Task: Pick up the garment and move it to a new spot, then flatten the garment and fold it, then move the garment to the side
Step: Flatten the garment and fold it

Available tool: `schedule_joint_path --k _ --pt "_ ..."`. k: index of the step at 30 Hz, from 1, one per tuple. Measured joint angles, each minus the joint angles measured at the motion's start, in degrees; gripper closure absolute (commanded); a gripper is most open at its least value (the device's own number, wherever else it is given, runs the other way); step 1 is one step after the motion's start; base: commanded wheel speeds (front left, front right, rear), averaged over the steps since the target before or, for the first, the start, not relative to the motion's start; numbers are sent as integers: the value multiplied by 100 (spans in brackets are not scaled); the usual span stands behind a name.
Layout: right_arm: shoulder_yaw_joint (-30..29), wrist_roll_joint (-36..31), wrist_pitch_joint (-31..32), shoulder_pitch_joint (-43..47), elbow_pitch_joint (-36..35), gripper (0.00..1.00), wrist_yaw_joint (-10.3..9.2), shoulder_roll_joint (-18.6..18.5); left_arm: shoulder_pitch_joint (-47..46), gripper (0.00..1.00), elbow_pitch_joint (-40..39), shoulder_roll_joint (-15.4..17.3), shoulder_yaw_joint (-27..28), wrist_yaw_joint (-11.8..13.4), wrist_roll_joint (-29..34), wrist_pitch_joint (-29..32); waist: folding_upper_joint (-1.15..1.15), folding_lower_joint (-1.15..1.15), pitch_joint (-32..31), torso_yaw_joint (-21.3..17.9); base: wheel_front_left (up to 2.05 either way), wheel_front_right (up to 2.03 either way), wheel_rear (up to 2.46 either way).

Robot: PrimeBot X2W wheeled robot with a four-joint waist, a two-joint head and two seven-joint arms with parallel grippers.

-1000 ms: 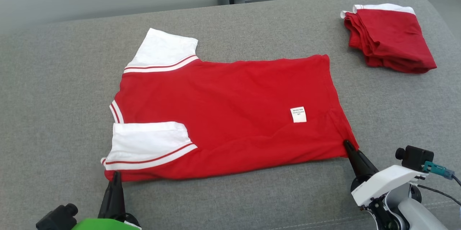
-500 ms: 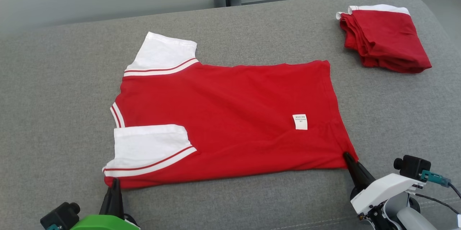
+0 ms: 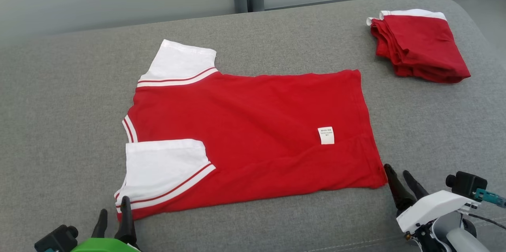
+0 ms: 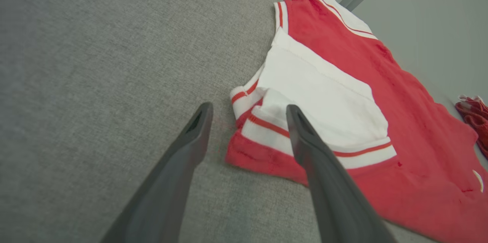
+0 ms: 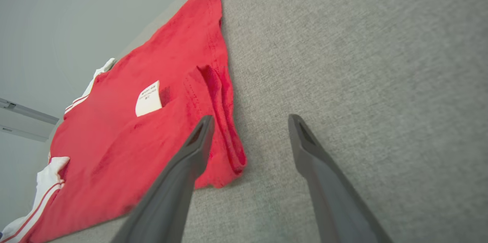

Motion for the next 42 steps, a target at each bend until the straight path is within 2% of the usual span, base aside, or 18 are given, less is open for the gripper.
schedule_joint_path --k 7,13,20,27,37,42 --pt "-168 -97 -97 3 -69 0 -114 -257 18 0 -76 98 144 48 3 -57 0 0 -62 -6 0 0 0" --pt "-170 -291 -138 -74 -280 0 -145 -425 -302 0 -241 258 -82 42 247 -41 0 0 -77 -33 0 0 0" --pt "40 -627 -85 -619 -639 0 -144 -566 -1304 0 -461 482 -445 42 745 227 0 0 81 -115 0 0 0" --pt "177 -918 45 -1170 -1016 0 -153 -647 -2403 0 -472 504 -792 43 1026 726 0 0 414 -208 0 0 0" --pt "542 -1273 307 -1924 -1597 0 -151 -566 -4012 0 78 635 -947 110 1393 1530 0 1 1113 -402 0 0 0" --pt "679 -1424 389 -2130 -1847 0 -149 -517 -4634 0 470 834 -984 144 1636 1939 0 1 1490 -558 0 0 0"
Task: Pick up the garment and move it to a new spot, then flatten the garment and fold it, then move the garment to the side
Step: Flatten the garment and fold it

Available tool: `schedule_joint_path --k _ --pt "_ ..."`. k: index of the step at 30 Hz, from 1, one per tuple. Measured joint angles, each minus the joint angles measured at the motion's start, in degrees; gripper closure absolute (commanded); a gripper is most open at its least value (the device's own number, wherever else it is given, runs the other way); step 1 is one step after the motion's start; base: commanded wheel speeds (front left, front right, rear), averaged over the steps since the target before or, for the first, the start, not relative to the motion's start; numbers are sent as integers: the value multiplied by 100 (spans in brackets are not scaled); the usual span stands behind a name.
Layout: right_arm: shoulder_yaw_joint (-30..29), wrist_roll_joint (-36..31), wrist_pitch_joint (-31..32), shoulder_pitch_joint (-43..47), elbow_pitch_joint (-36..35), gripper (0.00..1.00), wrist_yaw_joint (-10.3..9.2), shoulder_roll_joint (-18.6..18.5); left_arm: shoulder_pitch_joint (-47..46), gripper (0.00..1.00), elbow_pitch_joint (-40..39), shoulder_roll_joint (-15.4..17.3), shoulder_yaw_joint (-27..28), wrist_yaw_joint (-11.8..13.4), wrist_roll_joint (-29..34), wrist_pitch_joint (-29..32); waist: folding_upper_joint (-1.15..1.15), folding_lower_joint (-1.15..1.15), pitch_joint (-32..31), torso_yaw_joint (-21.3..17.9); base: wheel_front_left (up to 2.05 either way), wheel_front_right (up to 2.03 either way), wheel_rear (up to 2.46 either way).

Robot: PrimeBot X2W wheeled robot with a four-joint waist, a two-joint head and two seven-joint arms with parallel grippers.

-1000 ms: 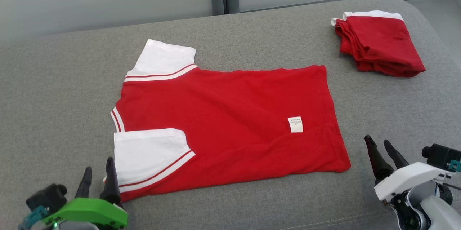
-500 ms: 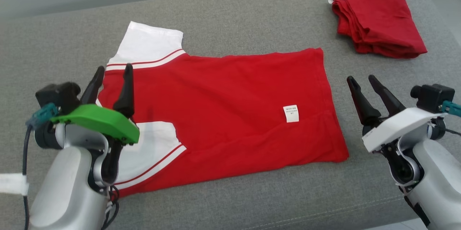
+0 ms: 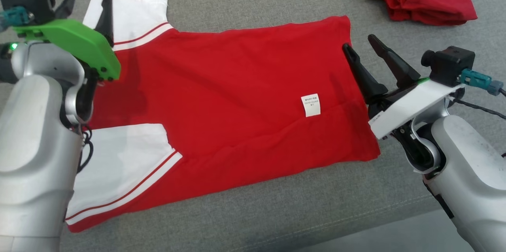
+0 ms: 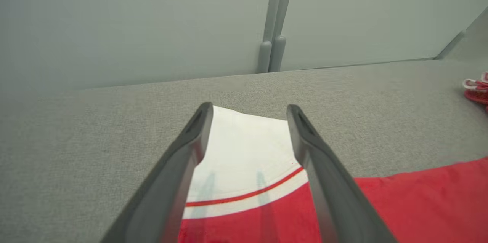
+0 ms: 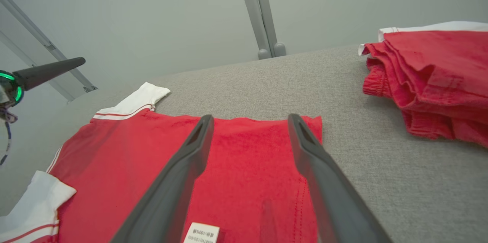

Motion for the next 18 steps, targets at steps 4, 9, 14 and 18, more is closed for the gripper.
schedule_joint_path --k 4,9,14,18 --pt "79 -94 30 -180 -283 0 0 90 -580 0 303 175 85 51 190 341 0 0 387 -175 0 0 0" --pt "113 -187 27 -345 -465 0 5 122 -896 0 672 293 268 58 272 446 0 1 755 -364 0 0 0" --pt "94 -230 -24 -366 -580 0 -2 125 -1073 0 1001 319 415 103 294 476 0 1 1055 -551 0 0 0" --pt "55 -236 -82 -366 -601 0 -47 123 -1245 0 1195 302 497 104 341 374 0 0 1242 -665 0 0 0"
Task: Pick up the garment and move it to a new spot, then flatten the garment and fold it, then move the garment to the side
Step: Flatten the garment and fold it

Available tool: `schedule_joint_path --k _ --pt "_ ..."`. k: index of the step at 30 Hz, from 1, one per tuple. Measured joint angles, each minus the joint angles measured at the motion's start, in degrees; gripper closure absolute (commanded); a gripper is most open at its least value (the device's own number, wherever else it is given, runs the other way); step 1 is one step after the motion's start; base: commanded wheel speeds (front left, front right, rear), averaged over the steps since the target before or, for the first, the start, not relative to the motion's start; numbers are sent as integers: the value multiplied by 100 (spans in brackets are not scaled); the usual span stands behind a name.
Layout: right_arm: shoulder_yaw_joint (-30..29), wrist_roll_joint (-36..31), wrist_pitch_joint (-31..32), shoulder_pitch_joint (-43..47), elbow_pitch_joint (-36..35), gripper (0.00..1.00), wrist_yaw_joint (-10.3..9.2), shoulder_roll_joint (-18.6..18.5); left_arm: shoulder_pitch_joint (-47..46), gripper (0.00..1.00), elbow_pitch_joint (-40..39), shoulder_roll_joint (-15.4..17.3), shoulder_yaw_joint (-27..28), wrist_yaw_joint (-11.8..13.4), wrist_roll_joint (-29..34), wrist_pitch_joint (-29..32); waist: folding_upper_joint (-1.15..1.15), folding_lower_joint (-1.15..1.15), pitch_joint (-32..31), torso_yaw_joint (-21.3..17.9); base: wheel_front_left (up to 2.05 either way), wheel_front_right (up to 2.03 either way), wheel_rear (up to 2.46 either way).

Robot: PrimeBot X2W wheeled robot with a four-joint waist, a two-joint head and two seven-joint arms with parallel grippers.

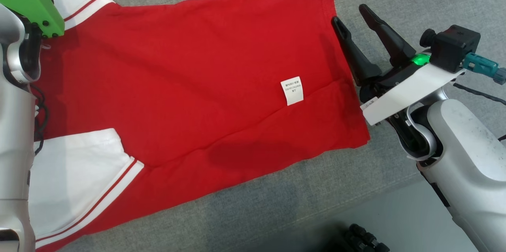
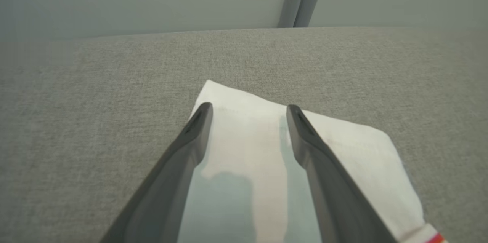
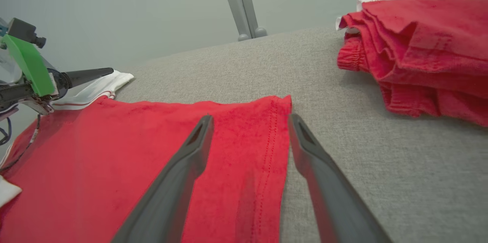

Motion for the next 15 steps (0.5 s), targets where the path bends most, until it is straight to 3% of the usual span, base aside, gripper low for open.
schedule_joint_path --k 15 --pt "5 -1 -51 1 -89 0 -48 23 -403 0 615 138 240 4 261 -236 0 0 207 -136 0 0 0"
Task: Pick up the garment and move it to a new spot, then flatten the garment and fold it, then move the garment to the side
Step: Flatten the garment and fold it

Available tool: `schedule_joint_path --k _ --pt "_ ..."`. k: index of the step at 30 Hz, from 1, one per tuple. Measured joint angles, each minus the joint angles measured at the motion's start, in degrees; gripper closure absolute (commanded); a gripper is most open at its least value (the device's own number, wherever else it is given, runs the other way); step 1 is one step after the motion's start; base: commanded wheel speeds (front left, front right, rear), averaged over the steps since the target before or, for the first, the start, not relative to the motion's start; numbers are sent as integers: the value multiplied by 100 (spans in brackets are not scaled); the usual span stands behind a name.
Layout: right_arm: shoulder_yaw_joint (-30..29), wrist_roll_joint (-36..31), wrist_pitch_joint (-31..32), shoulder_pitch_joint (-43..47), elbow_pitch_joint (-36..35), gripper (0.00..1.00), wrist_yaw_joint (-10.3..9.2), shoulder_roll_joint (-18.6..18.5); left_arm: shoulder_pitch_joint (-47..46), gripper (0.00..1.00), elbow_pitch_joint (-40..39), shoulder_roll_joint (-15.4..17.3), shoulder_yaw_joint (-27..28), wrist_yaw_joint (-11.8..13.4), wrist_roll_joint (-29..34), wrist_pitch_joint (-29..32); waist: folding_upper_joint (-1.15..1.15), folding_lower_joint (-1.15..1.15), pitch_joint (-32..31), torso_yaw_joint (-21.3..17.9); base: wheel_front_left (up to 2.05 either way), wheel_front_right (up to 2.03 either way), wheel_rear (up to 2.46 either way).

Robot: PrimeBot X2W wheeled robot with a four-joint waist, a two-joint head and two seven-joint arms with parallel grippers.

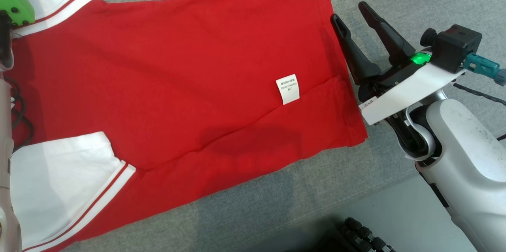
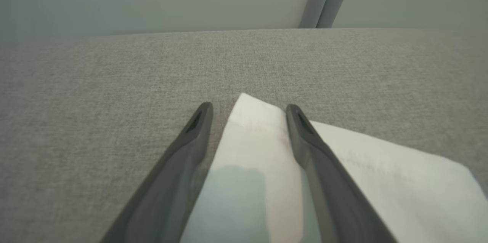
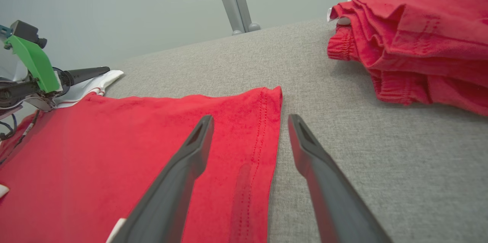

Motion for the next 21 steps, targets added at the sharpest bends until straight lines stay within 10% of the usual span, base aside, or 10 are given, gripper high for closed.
schedule_joint_path --k 4,9,21 --pt "-2 0 -42 1 -3 0 -3 0 -90 0 143 7 15 1 38 -63 0 0 27 -22 0 0 0" --pt "-82 0 -100 7 5 0 -53 -11 -157 96 309 -126 -37 19 66 -162 0 0 19 3 0 0 0" --pt "-200 2 -177 17 213 0 -52 -79 -147 100 631 -627 -247 -18 87 -516 0 0 -256 299 0 0 0"
